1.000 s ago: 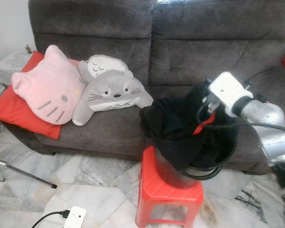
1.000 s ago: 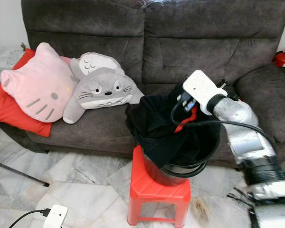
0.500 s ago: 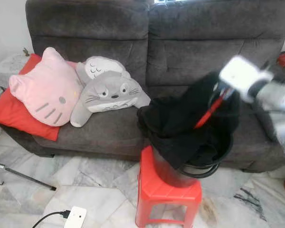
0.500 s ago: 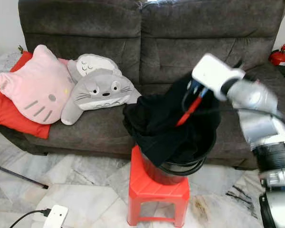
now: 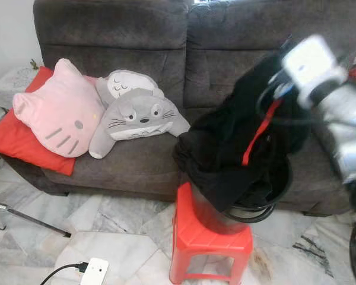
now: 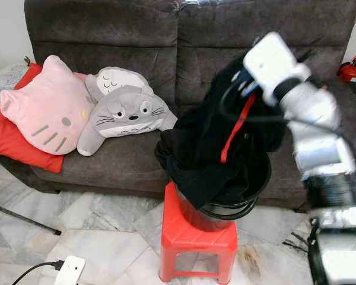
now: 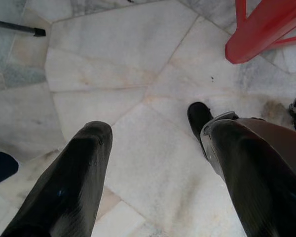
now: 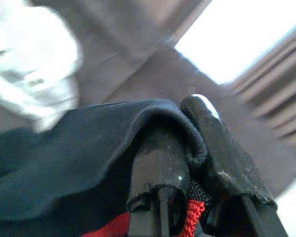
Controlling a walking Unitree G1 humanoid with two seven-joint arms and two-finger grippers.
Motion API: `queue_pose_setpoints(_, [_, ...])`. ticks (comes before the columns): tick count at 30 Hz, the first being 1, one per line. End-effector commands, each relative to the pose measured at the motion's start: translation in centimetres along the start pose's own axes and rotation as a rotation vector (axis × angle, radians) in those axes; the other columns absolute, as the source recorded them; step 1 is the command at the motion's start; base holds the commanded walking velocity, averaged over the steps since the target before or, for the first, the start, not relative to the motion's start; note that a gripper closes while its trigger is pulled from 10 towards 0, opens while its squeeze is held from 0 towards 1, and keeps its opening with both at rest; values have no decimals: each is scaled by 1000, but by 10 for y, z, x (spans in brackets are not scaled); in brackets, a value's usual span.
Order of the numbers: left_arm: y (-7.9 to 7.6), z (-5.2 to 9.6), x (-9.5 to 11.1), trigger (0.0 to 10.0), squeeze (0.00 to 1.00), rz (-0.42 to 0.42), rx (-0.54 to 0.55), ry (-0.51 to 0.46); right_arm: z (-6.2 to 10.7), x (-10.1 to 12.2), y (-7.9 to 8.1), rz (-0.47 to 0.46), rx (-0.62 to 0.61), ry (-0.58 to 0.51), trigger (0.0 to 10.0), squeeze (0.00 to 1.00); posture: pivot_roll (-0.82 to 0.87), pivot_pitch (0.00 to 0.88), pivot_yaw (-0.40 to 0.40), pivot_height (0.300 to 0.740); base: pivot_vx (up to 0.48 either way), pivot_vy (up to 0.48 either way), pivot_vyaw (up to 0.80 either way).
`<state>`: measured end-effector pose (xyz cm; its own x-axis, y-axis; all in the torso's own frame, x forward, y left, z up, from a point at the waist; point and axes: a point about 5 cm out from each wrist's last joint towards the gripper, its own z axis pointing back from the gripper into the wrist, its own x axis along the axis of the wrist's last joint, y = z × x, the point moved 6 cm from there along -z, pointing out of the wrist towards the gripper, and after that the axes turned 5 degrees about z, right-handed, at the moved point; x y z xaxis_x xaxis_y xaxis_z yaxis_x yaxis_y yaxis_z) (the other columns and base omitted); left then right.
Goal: Hang hanger
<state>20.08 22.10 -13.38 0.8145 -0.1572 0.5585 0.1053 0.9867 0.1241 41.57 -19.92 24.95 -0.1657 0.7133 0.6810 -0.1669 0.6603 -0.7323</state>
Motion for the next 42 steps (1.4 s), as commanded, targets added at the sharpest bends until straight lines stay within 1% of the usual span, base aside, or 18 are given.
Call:
queue_pose_setpoints(1, [1, 1, -5, 10000, 0, -6, -2, 21, 2, 0, 19, -52, 51, -3, 10000, 0, -182, 0, 56, 740, 0, 0, 0])
queue_pose_setpoints(4, [1, 1, -7, 10000, 0, -8, -3, 25, 11, -31, 63, -156, 139, 93, 10000, 0, -182, 0, 53, 740, 0, 0, 0])
queue_pose_setpoints(10, [1, 1, -7, 10000, 0, -7, -3, 27, 36, -69, 114, -244, 248, 230, 10000, 0, -182, 0, 49, 740, 0, 0, 0])
queue_pose_setpoints(13, [1, 1, -7, 10000, 0, -7, -3, 28, 39, -74, 116, -248, 250, 245, 10000, 0, -182, 0, 49, 740, 0, 0, 0])
queue_pose_setpoints(16, [0, 1, -7, 10000, 0, -9, -7, 29, 36, -70, 109, -259, 220, 238, 10000, 0, -185, 0, 50, 740, 0, 0, 0])
queue_pose_setpoints(17, [0, 1, -6, 10000, 0, -8, -7, 29, 34, -67, 107, -261, 213, 229, 10000, 71, -184, 0, 50, 740, 0, 0, 0])
queue_pose_setpoints(18, [0, 1, -6, 10000, 0, -8, -8, 28, 33, -66, 105, -262, 209, 224, 10000, 71, -184, 0, 50, 740, 0, 0, 0])
queue_pose_setpoints(20, [0, 1, -6, 10000, 0, -7, -8, 27, 31, -62, 104, -260, 206, 211, 10000, 282, -181, 0, 50, 740, 0, 0, 0])
queue_pose_setpoints(21, [0, 1, -6, 10000, 0, -6, -7, 26, 30, -57, 103, -271, 199, 194, 10000, 506, -181, 0, 50, 740, 0, 0, 0])
queue_pose_setpoints(22, [0, 1, -6, 10000, 0, -6, -7, 26, 29, -52, 102, -277, 200, 179, 10000, 784, -180, 0, 50, 740, 0, 0, 0])
queue_pose_setpoints(23, [0, 1, -6, 10000, 0, -6, -7, 26, 29, -52, 102, -277, 200, 179, 10000, 784, -180, 0, 50, 740, 0, 0, 0])
queue_pose_setpoints(24, [0, 1, -5, 10000, 0, -6, -7, 26, 28, -49, 102, -273, 198, 164, 10000, 933, -182, 0, 52, 740, 0, 0, 0])
queue_pose_setpoints(25, [0, 1, -5, 10000, 0, -6, -6, 25, 26, -44, 99, -269, 187, 142, 10000, 878, -182, 0, 52, 740, 0, 0, 0])
queue_pose_setpoints(26, [0, 1, -5, 10000, 0, -6, -6, 25, 26, -44, 99, -269, 187, 142, 10000, 878, -182, 0, 52, 740, 0, 0, 0])
queue_pose_setpoints(27, [0, 0, -5, 10000, 0, -7, -7, 25, 25, -41, 97, -272, 178, 131, 10000, 0, -182, 0, 52, 740, 0, 0, 0])
queue_pose_setpoints(31, [0, 0, -5, 10000, 0, -7, -10, 27, 24, -40, 96, -263, 173, 132, 10000, 0, -184, 0, 52, 740, 0, 0, 0])
queue_pose_setpoints(40, [-2, 0, -5, 10000, 0, -5, -20, 30, 27, -49, 108, -199, 245, 177, 10000, 0, -184, 0, 50, 740, 0, 0, 0])
queue_pose_setpoints(42, [-3, 0, -5, 10000, 0, -6, -23, 31, 26, -56, 94, -143, 200, 208, 10000, 0, -187, 0, 52, 740, 0, 0, 0])
